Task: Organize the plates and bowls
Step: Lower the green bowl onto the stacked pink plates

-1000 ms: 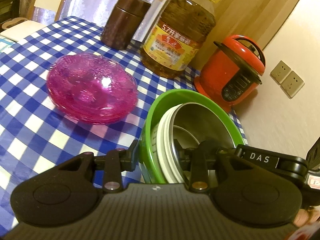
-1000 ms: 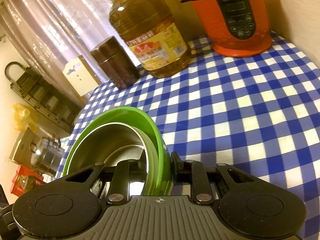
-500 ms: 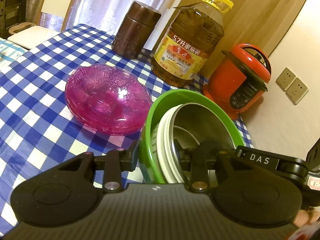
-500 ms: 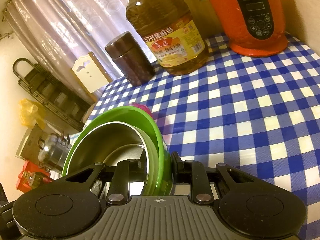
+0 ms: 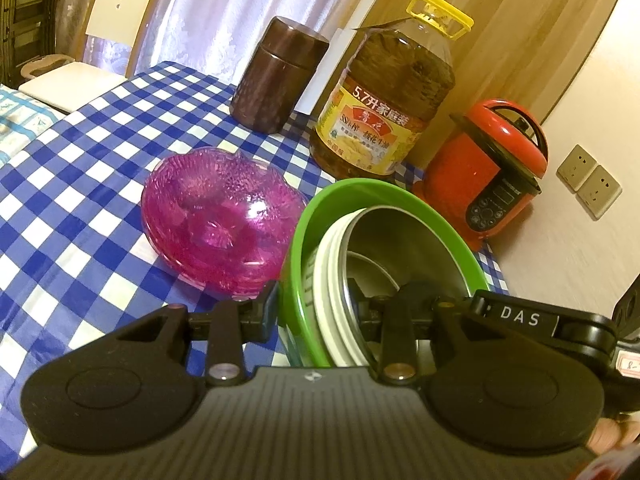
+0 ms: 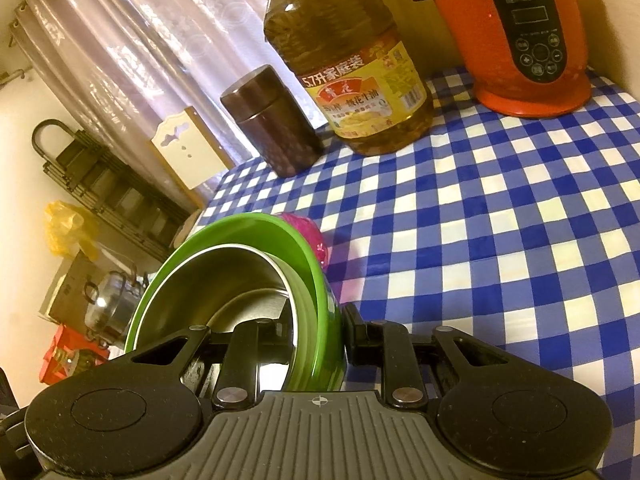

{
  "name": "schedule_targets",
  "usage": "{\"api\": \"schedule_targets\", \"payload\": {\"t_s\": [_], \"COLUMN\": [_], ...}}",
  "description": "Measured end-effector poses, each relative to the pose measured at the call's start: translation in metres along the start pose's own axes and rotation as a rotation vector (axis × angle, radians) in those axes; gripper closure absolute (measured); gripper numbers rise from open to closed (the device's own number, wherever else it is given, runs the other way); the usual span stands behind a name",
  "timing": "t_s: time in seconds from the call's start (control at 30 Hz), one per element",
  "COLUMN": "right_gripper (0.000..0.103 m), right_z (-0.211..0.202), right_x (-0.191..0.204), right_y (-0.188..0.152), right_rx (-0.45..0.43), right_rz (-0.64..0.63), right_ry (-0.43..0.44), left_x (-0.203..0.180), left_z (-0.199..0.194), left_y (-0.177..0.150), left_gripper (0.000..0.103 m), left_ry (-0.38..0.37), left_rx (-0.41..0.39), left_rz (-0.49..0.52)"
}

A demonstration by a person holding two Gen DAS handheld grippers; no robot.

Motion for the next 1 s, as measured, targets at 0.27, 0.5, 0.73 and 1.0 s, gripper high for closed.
{"api": "schedule_targets", "payload": {"t_s": [0.27,0.5,0.73,1.0], "right_gripper": [0.080,0.080,0.080,0.080], "right_z": [0.009,0.024,0.049,0.081], "right_x": [0.013,0.025,0.037,0.047], "right_y": [0.011,0.021,0.029,0.032], "right_rx": [-0.017,-0.019,-0.002,0.035], "right_rz": [0.001,0.000,-0.011,-0.035], "right_ry": [0.017,0.020,0.017,-0.007], "left_x": [0.008,0.021,0.043,0.068], "left_z": [0.004,0.012,0.025,0.042], "left_y": [0.019,0.032,0.044,0.051], "left_gripper": [0.073,0.073,0.073,0.074], "left_ry": [0.007,0.019,0.040,0.067], "left_rx": [-0.026,-0.029,-0.027,-0.015], "left_rz": [0.003,-0.010,-0.053,-0.101]}}
Point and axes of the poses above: each gripper's, at about its wrist camera, not at the fingertips, and z roughly the way its jaws point, x to its left, y to its top, the point moved 7 cm from there along z, roughly the way its jaws point, and after that the axes turned 14 degrees about z, right-handed, at the moved point
